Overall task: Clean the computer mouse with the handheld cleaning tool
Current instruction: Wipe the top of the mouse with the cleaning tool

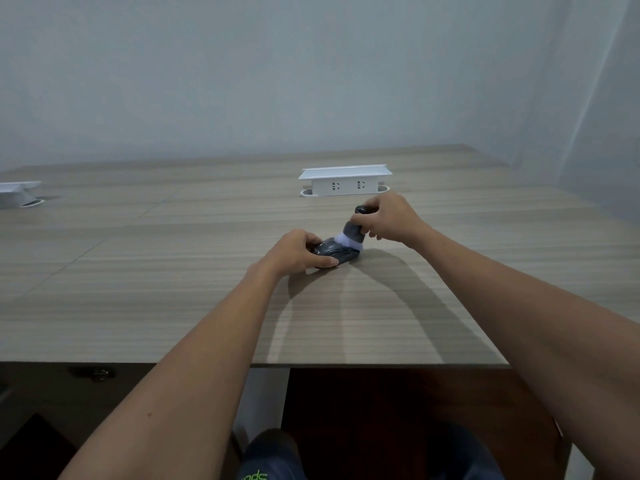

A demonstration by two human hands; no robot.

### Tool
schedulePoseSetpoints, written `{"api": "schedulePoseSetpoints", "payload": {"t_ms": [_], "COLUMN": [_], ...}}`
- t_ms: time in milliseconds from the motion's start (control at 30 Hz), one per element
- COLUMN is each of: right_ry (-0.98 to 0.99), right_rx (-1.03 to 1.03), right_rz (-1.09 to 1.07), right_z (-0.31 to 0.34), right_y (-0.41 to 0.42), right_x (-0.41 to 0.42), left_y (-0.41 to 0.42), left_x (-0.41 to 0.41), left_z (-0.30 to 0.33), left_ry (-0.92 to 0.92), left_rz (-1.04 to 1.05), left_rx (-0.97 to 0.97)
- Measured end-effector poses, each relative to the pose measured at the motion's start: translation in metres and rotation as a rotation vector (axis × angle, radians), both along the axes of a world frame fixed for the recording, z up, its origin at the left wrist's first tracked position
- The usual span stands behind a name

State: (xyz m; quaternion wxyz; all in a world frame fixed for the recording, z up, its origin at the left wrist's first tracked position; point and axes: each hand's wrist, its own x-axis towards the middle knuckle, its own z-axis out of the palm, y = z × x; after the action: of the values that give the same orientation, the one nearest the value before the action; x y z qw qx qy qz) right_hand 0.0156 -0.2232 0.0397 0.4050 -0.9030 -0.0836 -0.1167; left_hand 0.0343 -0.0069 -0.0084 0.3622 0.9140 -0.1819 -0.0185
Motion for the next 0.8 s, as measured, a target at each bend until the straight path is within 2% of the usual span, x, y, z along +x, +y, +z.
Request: {"api": "schedulePoseSetpoints", "payload": {"t_ms": [133,400,533,667,800], "right_ry": [0.034,0.031,-0.022,0.013,-0.002], "right_rx": [0.017,-0.173,-0.091,0.023,-0.035], "right_rz": [0.122,-0.013,0.013,0.123,0.057], "right_z": [0.009,-0.004,0.001,0.008,0.007], "right_y": [0.008,-0.015,-0.001,0.010,0.005], "right_x": [-0.003,0.005,0.002,0.000,0.002], "left_y": [0.000,0.001,0.001,0.001,0.002], "left_x": [0.000,0.000,0.001,0.002,0.001], "left_z": [0.001,-0.001,0.000,0.000,-0.001], "left_ry": [0.004,-0.024,-0.011,-0.010,-0.013], "left_rz": [0.002,-0.017,-0.011,-0.005,-0.020], "left_rx": [0.006,0.004,0.013,0.025,0.011]}}
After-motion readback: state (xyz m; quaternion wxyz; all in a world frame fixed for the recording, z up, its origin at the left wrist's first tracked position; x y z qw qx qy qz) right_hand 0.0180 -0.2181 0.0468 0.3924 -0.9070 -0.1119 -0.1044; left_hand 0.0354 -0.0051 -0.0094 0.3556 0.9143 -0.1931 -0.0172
